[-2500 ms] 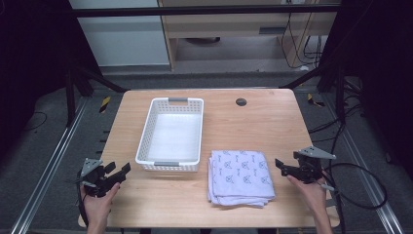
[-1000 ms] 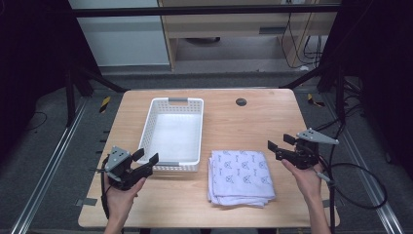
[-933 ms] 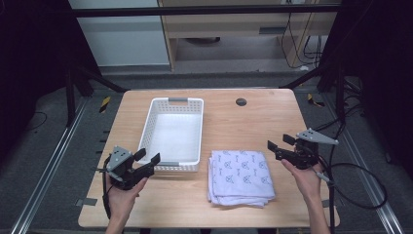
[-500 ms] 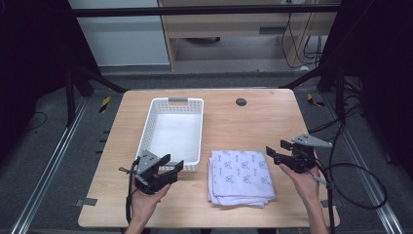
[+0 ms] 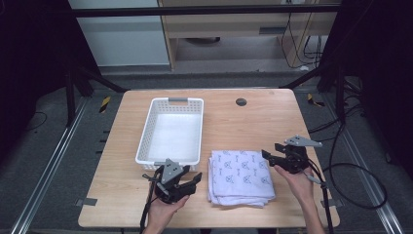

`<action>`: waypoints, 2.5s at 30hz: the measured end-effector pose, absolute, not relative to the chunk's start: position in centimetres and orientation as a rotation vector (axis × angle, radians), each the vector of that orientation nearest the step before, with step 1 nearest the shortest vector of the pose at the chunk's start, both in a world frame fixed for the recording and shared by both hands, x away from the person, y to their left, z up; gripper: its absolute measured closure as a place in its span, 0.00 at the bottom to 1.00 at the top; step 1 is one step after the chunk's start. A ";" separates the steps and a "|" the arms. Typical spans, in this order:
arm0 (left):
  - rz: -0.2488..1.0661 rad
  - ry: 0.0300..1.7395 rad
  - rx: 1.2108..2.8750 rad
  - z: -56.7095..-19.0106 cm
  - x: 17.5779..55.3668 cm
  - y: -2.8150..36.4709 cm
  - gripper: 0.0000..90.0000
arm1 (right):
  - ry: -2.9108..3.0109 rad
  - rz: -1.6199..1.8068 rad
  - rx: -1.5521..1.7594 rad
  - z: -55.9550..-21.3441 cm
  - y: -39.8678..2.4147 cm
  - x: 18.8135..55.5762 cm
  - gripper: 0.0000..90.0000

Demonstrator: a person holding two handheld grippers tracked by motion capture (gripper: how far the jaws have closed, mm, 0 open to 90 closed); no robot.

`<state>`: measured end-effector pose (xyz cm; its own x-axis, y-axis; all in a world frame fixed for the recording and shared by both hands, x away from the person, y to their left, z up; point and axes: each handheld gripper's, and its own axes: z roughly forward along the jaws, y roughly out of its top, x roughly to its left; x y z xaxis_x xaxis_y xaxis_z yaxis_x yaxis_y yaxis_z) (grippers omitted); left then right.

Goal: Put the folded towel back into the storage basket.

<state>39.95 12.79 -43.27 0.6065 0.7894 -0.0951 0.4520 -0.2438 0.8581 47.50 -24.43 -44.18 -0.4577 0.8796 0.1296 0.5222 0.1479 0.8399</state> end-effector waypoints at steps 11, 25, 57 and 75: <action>0.420 0.970 1.970 -45.0 39.5 10.7 0.53 | 2.085 1.192 1.349 -45.4 -23.9 47.9 0.41; 0.353 0.990 2.030 -47.1 40.3 8.8 0.48 | 2.119 1.148 1.371 -46.9 -23.6 48.6 0.41; 0.236 1.075 2.098 -49.6 42.7 6.6 0.45 | 2.212 1.065 1.470 -49.5 -22.2 50.1 0.54; 0.166 1.056 2.077 -49.2 42.6 6.6 0.79 | 2.226 1.088 1.460 -48.7 -21.8 49.6 0.84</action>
<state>42.62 6.61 -49.21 0.6458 0.7314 -0.2192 0.6289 -0.3467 0.6959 49.62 -21.81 -48.66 -0.4583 0.8716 0.1739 0.6727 0.2123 0.7088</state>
